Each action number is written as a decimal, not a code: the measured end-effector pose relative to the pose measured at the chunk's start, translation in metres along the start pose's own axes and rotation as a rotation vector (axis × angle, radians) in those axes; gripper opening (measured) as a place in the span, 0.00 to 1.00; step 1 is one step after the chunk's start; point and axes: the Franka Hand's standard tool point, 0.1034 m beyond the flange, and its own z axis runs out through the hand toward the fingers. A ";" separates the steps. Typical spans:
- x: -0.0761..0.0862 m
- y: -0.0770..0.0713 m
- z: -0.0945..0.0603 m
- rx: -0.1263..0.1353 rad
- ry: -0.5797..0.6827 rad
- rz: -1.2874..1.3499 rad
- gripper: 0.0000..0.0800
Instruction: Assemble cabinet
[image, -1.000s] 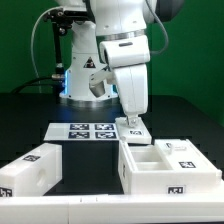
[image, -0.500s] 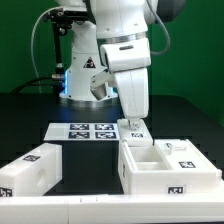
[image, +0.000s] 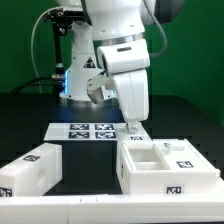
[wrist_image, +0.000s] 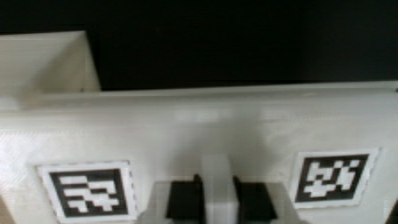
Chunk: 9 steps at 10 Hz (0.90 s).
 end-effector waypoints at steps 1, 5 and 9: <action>0.001 0.000 0.000 -0.001 -0.002 0.019 0.08; 0.000 0.002 -0.001 -0.002 -0.005 0.011 0.08; 0.004 0.047 -0.002 -0.015 0.021 -0.006 0.08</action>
Offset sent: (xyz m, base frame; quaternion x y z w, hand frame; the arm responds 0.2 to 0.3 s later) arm 0.0000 0.0000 0.0000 0.0000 0.0000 0.0000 1.0000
